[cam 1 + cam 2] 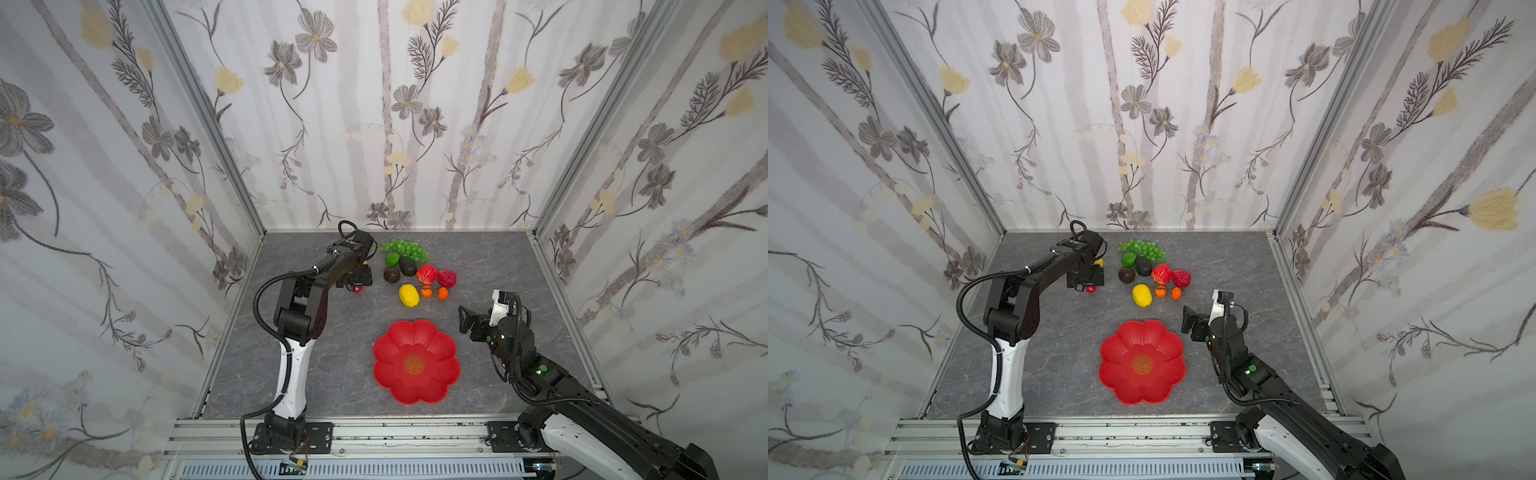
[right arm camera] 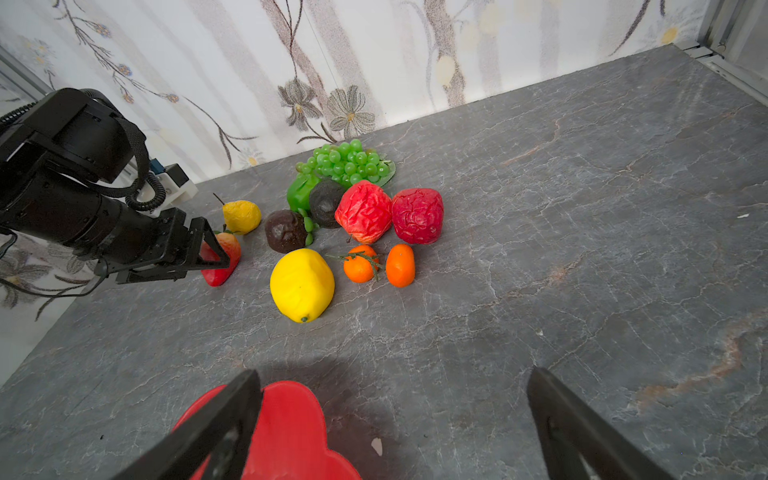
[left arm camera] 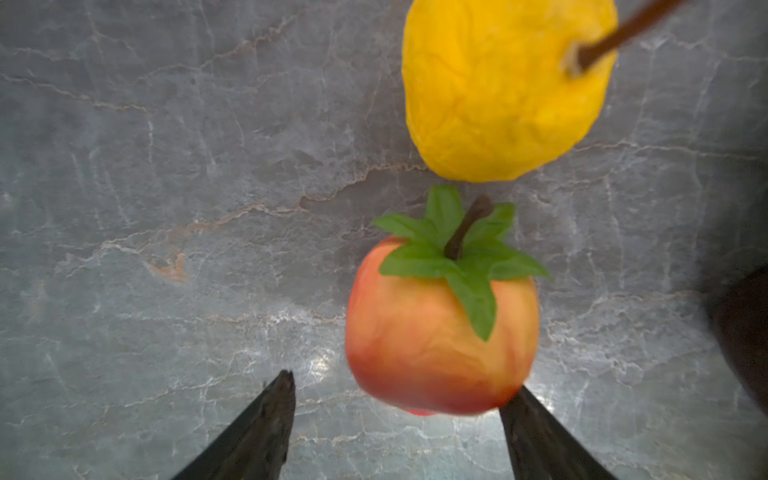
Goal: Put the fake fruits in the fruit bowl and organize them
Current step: 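Reach the left gripper over the fruits and grasp the large red apple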
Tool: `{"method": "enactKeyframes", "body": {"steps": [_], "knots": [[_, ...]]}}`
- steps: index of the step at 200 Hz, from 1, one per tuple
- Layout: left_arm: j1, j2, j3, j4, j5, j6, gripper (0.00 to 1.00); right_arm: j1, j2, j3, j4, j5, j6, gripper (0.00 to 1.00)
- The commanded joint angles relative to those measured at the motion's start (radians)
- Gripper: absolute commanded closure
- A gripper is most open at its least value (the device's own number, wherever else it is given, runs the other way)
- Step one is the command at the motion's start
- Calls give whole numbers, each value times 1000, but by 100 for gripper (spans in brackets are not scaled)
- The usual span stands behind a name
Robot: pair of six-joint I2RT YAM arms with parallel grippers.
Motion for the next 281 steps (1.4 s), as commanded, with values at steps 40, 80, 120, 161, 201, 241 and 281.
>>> {"method": "enactKeyframes", "body": {"steps": [40, 80, 120, 161, 201, 241, 281], "knots": [[0, 58, 60, 19, 35, 28, 26, 1, 35, 26, 46, 18, -32, 0], [0, 59, 65, 23, 36, 27, 35, 1, 52, 29, 49, 18, -32, 0], [-1, 39, 51, 20, 25, 24, 28, 1, 54, 37, 34, 32, -32, 0], [-35, -53, 23, 9, -32, 18, 19, -2, 47, 36, 19, 52, -39, 0], [-85, -54, 118, -27, -5, 34, 18, -5, 39, 39, 9, 63, -48, 0], [-197, 22, 275, 8, 125, 125, 18, -9, 22, 38, 4, 69, -44, 0], [-266, 173, 496, -27, 190, 158, 19, -9, 14, 30, -2, 63, -34, 0]]}}
